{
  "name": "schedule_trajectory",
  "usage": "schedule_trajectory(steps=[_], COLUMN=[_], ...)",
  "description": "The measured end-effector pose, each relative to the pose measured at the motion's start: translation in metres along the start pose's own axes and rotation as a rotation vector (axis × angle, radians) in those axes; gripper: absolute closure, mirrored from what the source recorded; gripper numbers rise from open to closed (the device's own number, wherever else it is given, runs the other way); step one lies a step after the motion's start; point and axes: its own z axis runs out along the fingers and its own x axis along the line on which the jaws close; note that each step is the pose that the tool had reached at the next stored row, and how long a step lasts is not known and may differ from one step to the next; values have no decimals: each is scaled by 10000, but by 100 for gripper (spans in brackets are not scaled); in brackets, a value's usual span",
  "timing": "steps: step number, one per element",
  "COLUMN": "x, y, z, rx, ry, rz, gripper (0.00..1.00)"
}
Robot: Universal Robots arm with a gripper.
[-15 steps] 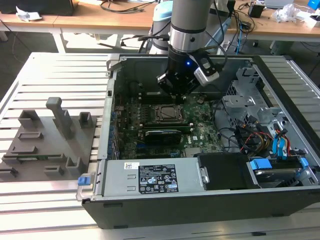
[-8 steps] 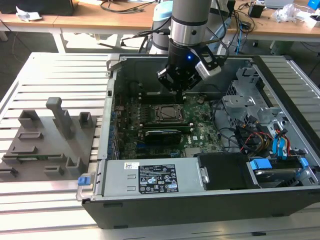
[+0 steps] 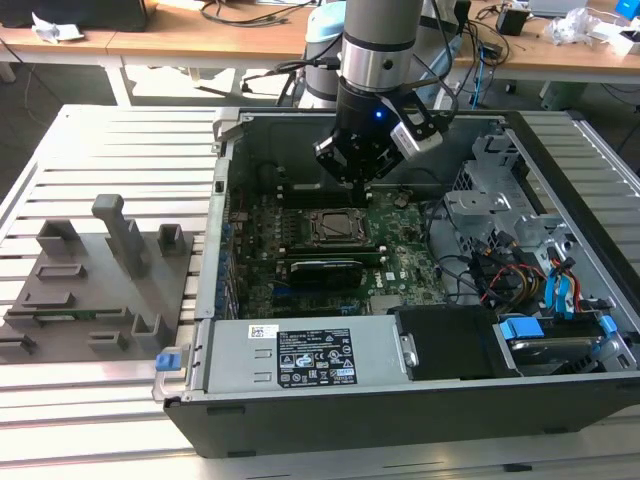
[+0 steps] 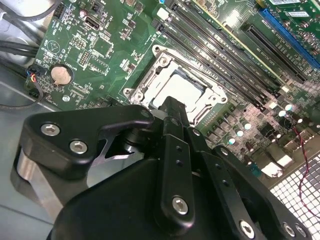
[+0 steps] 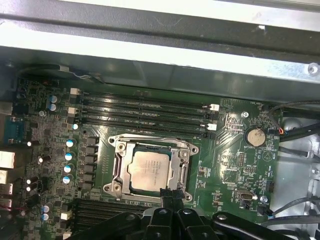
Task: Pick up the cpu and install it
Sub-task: 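Install the second cpu locking lever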
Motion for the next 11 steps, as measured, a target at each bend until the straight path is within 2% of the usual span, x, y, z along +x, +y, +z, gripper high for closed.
schedule_trajectory(steps=[6,11], x=[1,10], y=[-3,-90], z=[-2,2], rx=[3,1], ry=[2,0], rz=[0,1], gripper=[89,89])
